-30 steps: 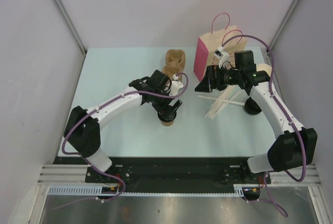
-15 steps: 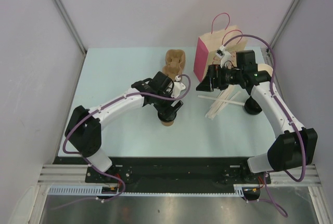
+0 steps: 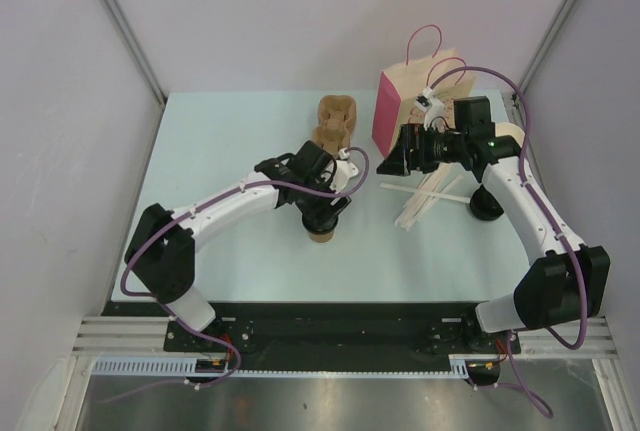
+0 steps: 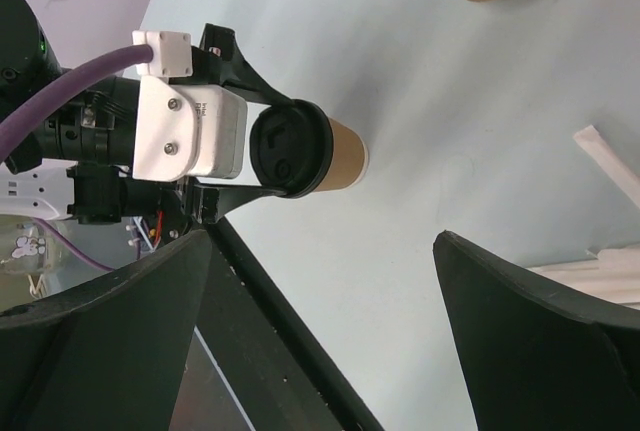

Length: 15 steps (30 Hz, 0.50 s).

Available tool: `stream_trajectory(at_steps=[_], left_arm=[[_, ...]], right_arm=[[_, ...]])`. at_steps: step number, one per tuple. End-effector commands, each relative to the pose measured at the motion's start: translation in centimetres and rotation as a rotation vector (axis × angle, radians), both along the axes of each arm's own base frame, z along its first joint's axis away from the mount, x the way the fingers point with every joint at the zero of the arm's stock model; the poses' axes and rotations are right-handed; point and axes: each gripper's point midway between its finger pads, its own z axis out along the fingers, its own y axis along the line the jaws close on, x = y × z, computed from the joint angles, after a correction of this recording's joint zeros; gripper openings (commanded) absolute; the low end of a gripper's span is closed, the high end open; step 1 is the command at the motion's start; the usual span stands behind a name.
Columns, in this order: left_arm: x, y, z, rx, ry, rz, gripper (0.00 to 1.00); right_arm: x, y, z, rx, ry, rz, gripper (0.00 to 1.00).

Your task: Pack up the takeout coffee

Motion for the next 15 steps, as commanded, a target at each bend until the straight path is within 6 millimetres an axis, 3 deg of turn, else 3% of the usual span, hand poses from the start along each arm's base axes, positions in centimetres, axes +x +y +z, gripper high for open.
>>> stream_trajectory(at_steps=[1, 5, 7, 13, 14, 15], left_arm=[[0.2, 1.3, 2.5, 0.001, -0.066, 0.012, 0.47], [1.9, 3.2, 4.6, -0.014, -0.096, 0.068, 0.4], [3.6, 5.1, 6.1, -0.012, -0.118, 0.114, 0.39], [10.9, 13.7, 8.7, 0.061, -0.227, 0.275, 0.38], [12.3, 16.3, 8.8, 0.074, -0.233, 0.333, 0.38], [13.3, 17.5, 8.1, 0.096, -0.223, 0.346, 0.38]], right_arm=[[0.9, 0.1, 1.6, 0.017, -0.055, -0.006, 1.0], [1.1, 0.1, 1.7, 0.019, -0.058, -0.005, 1.0], [1.2, 0.3, 1.7, 0.021, -0.056, 0.002, 1.0], [1.8, 0.9, 1.7, 0.022, -0.061, 0.015, 1.0], [1.9, 0.9, 1.8, 0.022, -0.066, 0.019, 1.0], [2.0, 1.0, 1.8, 0.023, -0.068, 0.021, 1.0]])
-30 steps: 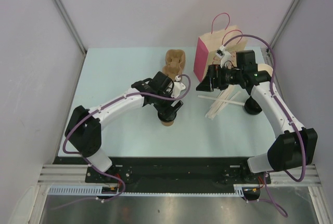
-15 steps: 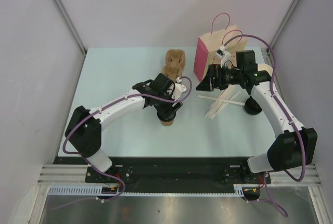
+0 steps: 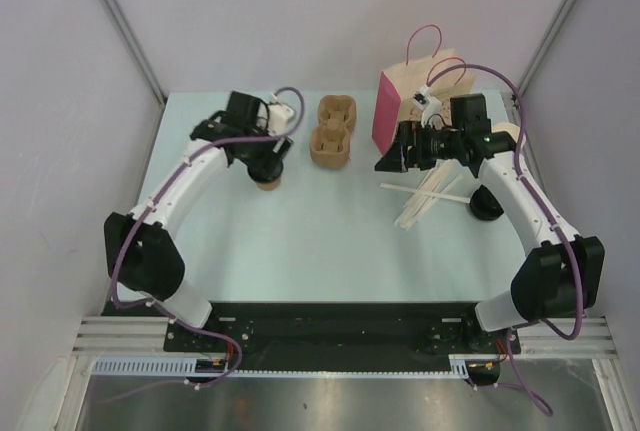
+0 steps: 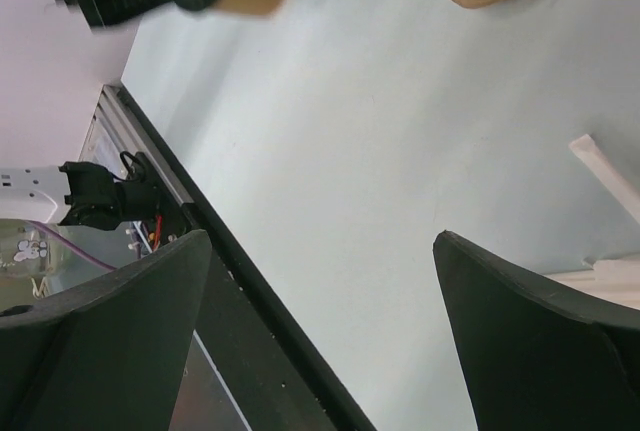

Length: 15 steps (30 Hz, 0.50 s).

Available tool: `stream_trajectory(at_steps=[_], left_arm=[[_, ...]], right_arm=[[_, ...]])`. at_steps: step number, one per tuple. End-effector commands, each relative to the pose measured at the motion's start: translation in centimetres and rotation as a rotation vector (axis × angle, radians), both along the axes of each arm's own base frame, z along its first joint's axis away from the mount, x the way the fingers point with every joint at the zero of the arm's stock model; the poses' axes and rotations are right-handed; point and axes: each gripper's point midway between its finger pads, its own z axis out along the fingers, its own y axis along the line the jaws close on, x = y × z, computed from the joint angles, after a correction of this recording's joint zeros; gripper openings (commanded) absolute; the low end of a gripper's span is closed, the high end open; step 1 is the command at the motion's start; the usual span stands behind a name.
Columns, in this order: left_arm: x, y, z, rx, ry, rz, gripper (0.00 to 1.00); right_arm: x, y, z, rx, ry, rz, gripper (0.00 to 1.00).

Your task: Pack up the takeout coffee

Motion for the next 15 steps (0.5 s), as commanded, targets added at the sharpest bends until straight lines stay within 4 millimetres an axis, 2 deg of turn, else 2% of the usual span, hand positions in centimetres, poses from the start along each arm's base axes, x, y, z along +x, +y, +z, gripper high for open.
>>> stream_trajectory(at_steps=[1, 2, 3, 4, 5, 6, 8, 9, 12, 15], left_arm=[[5.6, 6.4, 2.7, 0.068, -0.099, 0.09, 0.38], [6.5, 8.6, 2.8, 0.069, -0.097, 0.14, 0.38], [7.5, 9.3, 1.9, 0.063, -0.075, 0.157, 0.38], [8.7, 10.1, 2.7, 0.05, -0.095, 0.182, 0.38], [9.2, 11.6, 2.6, 0.045, -0.085, 0.219, 0.38], [10.0, 12.0, 1.5, 0.032, -0.06, 0.236, 0.38], [11.3, 13.3, 2.0, 0.013, -0.078, 0.272, 0.38], [11.7, 13.5, 1.2, 0.003, -0.061, 0.281, 0.38], [12.7, 13.5, 0.5, -0.012, -0.059, 0.29, 0.38], [12.6, 13.1, -0.4, -0.031, -0.034, 0.298, 0.38]], right_arm=[[1.2, 0.7, 2.3, 0.023, -0.083, 0.02, 1.0], [1.2, 0.9, 2.2, 0.024, -0.082, 0.024, 1.0], [1.3, 0.9, 2.4, 0.025, -0.087, 0.024, 1.0], [1.5, 1.0, 2.3, 0.024, -0.085, 0.026, 1.0], [1.5, 1.1, 2.2, 0.023, -0.083, 0.03, 0.99], [1.5, 1.1, 2.2, 0.023, -0.085, 0.029, 1.0], [1.7, 1.1, 2.3, 0.022, -0.087, 0.03, 1.0], [1.7, 1.1, 2.3, 0.022, -0.087, 0.031, 1.0], [1.8, 1.2, 2.2, 0.02, -0.085, 0.034, 0.99], [1.9, 1.2, 2.2, 0.018, -0.084, 0.032, 1.0]])
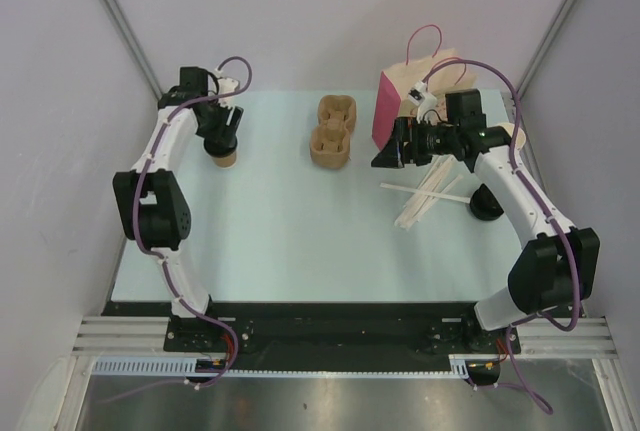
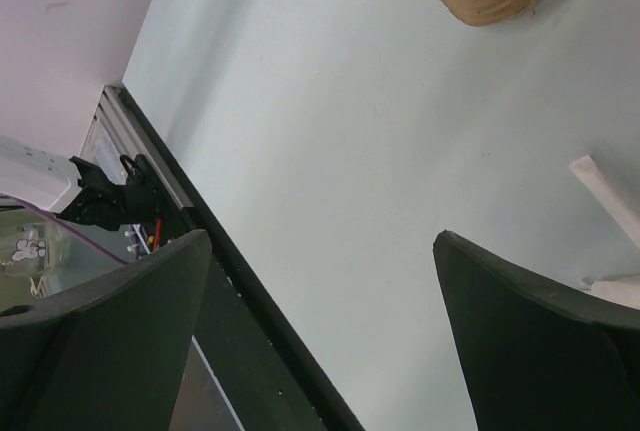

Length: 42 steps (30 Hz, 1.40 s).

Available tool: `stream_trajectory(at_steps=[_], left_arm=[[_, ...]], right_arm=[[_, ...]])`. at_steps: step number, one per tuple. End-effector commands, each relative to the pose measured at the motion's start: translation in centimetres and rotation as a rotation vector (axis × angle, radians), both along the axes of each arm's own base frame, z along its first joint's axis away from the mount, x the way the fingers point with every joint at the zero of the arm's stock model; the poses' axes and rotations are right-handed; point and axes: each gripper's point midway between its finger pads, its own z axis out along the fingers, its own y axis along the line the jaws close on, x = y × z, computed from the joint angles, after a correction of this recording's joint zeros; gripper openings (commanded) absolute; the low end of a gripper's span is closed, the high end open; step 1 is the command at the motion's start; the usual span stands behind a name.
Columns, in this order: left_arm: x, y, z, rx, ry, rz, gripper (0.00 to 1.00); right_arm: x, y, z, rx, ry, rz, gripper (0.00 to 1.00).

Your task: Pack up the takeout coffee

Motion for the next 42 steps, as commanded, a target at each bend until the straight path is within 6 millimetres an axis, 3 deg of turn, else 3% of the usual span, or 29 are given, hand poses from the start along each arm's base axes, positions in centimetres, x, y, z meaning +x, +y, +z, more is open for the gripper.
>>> stream_trajectory(at_steps=[1, 7, 13, 16, 19, 20, 28, 33, 36, 41, 42], left_arm=[[0.7, -1.6, 1.0, -0.06, -0.03, -0.02, 0.38], [-0.6, -1.8, -1.7, -0.078, 0.027, -0.003, 0.39], [-1.3, -1.7, -3.3, -0.076, 0.05, 0.003, 0.4], [-1.5, -1.8, -3.4, -0.081, 0.051, 0.002, 0.47], [-1.6, -1.9, -2.8, -0.088, 0.042, 0.002, 0.61], [-1.7, -2.0, -2.5, -0.091, 0.038, 0.002, 0.67], [-1.1, -2.0, 1.4, -0.088, -0.024, -0.007, 0.83], [-0.9, -1.9, 2.7, -0.086, -0.037, -0.011, 1.0], [-0.7, -2.2, 3.6, -0.1, -0.054, -0.015, 0.99], [0.9, -4.2, 10.6, -0.208, -0.197, -0.037, 0.97], [1.3, -5.2, 13.3, -0.243, -0.249, -0.069, 0.96]], right_arm=[[0.8, 0.5, 2.0, 0.015, -0.075, 0.019, 1.0], [0.8, 0.4, 2.0, 0.011, -0.076, 0.016, 1.0], [1.0, 0.6, 1.9, 0.013, -0.077, 0.016, 1.0], [1.0, 0.7, 1.9, 0.013, -0.078, 0.017, 1.0], [1.0, 0.7, 2.0, 0.013, -0.08, 0.019, 1.0], [0.9, 0.8, 2.0, 0.014, -0.077, 0.02, 1.0], [0.9, 0.8, 2.1, 0.009, -0.083, 0.021, 1.0], [0.8, 0.8, 2.1, 0.007, -0.084, 0.023, 0.99], [0.9, 0.8, 2.2, 0.007, -0.091, 0.024, 1.0], [1.0, 0.6, 2.4, -0.001, -0.099, 0.011, 1.0], [1.1, 0.5, 2.4, -0.005, -0.101, 0.007, 1.0]])
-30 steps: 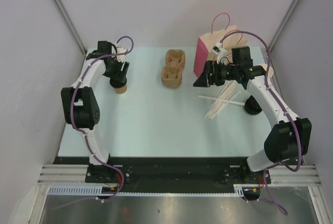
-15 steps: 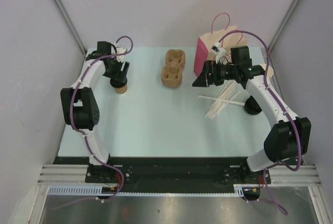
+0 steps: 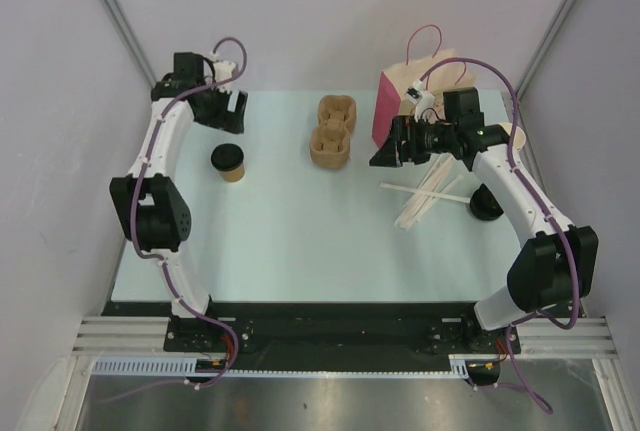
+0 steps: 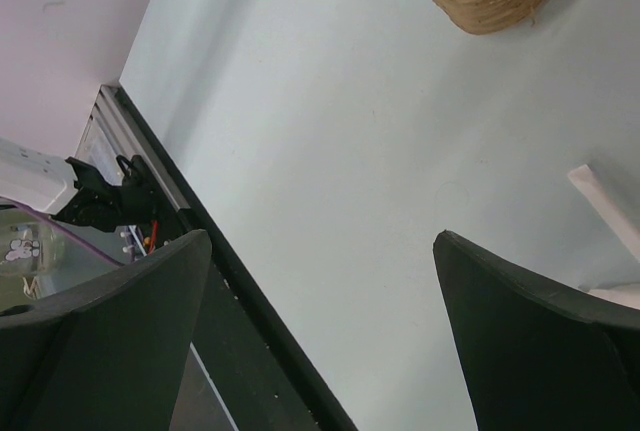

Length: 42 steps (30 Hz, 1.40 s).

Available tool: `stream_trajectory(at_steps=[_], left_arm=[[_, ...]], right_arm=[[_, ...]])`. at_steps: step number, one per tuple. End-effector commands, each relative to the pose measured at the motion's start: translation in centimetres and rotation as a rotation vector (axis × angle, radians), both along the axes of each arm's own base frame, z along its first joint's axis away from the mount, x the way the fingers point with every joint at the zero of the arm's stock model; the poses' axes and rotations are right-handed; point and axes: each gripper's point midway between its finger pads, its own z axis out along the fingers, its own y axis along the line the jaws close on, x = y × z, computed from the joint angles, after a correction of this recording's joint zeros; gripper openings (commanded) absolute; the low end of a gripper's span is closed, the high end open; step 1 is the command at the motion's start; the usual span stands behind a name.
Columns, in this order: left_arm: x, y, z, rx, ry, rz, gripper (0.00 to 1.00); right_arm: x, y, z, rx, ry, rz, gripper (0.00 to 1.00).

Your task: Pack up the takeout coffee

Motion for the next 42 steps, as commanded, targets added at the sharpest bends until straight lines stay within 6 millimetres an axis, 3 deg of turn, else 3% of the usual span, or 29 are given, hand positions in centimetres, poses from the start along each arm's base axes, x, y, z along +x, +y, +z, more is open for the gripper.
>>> stream_trajectory(at_steps=[1, 3, 6, 9, 12, 18, 27, 42], left_arm=[[1.8, -4.3, 11.8, -0.161, -0.251, -0.067, 0.93], [2.4, -6.2, 14.7, -0.2, -0.305, -0.1, 0.9], [3.3, -10.8, 15.3, -0.241, -0.331, -0.165, 0.82], [4.2, -14.7, 14.7, -0.287, -0.355, -0.207, 0.77], [5.1, -18.2, 12.8, -0.338, -0.349, -0.24, 0.72], [7.4, -22.8, 8.7, -0.414, -0.313, -0.245, 0.52], [8.9, -24.0, 2.3, -0.388, -0.22, -0.217, 0.33], [7.7, -24.4, -2.6, -0.371, -0.116, -0.234, 0.34]], right_arm=[[0.9, 0.0, 2.3, -0.004, -0.096, -0.009, 1.0], [1.4, -0.4, 2.3, -0.022, -0.105, -0.034, 1.0], [2.1, -0.9, 2.3, -0.049, -0.123, -0.072, 1.0], [2.8, -1.2, 2.7, -0.064, -0.148, -0.096, 1.0], [3.5, -1.4, 2.9, -0.084, -0.167, -0.115, 1.0], [4.9, -1.0, 3.0, -0.1, -0.195, -0.131, 1.0], [5.2, 0.0, 2.5, -0.122, -0.206, -0.1, 1.0], [5.3, 0.6, 1.8, -0.125, -0.197, -0.08, 1.0]])
